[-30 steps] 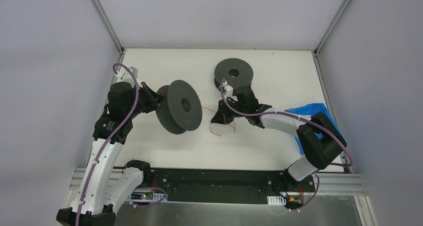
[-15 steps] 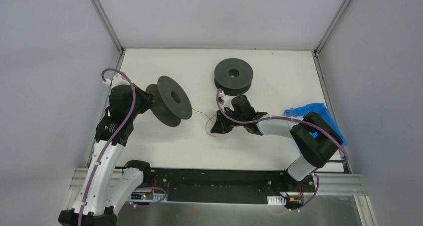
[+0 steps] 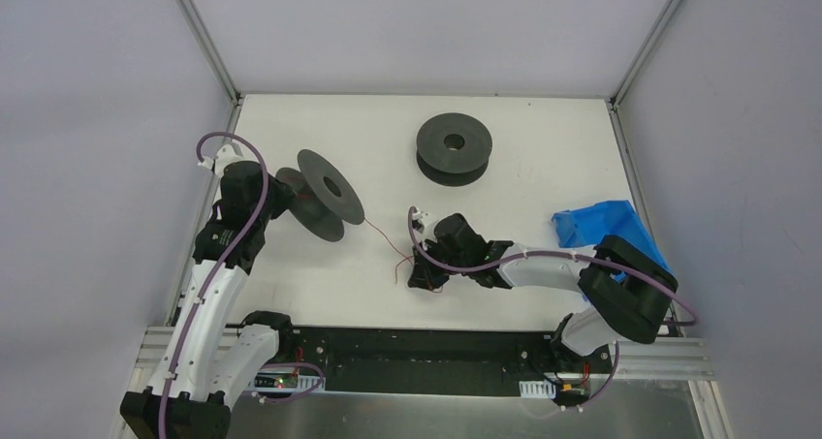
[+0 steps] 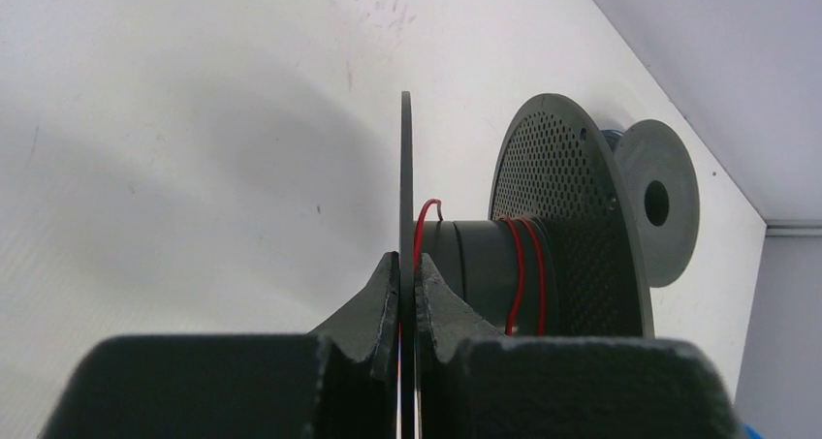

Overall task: Wrap the cables
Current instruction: Wrap the cable around the cable reel.

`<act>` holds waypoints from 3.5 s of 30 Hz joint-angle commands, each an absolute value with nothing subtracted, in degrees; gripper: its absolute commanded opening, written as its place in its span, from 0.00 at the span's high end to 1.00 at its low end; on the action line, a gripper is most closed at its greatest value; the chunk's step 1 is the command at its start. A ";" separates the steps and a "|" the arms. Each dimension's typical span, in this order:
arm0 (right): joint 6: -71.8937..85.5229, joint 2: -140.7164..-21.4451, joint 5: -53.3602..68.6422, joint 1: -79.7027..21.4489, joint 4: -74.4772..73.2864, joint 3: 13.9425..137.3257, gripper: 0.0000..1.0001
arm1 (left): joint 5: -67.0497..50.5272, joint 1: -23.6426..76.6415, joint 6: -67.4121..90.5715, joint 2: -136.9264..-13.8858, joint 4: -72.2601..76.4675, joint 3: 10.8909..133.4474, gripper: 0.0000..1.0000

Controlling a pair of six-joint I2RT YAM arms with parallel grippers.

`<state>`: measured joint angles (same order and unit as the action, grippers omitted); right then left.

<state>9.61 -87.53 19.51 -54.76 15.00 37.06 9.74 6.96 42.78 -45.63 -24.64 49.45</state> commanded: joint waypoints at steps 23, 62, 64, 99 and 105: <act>2.04 -90.58 6.49 -64.58 -19.82 80.92 0.99 | -11.46 7.42 15.05 -50.27 -17.42 47.34 1.00; 9.84 -88.55 15.84 -46.43 -8.96 75.38 0.99 | -19.70 17.93 -4.15 -48.96 -33.50 55.30 1.00; 8.60 -87.28 17.18 -44.67 -8.96 73.15 0.97 | -21.74 17.93 -4.49 -48.79 -35.13 56.73 1.00; 18.24 -78.92 21.70 -41.30 17.89 40.56 0.96 | -18.74 12.16 35.63 -44.24 -21.16 57.64 1.00; 23.31 -80.60 21.82 -44.74 22.47 40.92 0.95 | -16.24 11.87 41.94 -42.99 -14.94 54.07 1.00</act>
